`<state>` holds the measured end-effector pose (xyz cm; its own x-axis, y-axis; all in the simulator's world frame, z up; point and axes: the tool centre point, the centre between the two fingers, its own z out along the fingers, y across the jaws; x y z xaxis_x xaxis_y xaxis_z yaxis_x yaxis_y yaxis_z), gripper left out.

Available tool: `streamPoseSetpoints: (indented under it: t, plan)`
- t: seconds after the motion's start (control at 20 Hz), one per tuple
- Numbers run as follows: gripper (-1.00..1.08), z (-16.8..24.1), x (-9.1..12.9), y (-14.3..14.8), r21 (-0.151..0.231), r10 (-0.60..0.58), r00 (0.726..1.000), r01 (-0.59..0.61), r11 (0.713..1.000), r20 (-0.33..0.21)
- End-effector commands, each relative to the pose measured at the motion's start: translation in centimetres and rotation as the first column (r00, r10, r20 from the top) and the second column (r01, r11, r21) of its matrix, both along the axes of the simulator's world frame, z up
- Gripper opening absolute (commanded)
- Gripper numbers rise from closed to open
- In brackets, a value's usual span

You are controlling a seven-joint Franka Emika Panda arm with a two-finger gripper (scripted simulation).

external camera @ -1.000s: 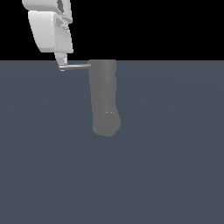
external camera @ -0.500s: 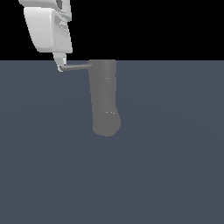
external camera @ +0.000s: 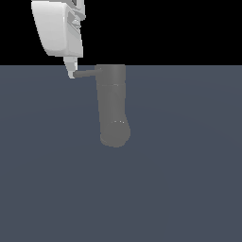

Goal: Turn on the faucet by rotating a designated handle.

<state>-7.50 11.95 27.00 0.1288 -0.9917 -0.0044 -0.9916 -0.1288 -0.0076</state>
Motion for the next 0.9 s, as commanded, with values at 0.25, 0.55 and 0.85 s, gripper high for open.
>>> streamPoseSetpoints:
  t: [0.25,0.55,0.85]
  plan:
    - [-1.0,0.0,-1.8,-3.8,-0.004,-0.025,1.0,0.025,1.0,-0.006]
    - [-1.0,0.0,-3.1,-5.5,-0.005,-0.026,1.0,0.026,1.0,-0.007]
    - [-1.0,0.0,-2.4,-7.4,-0.004,-0.012,1.0,0.012,1.0,-0.004]
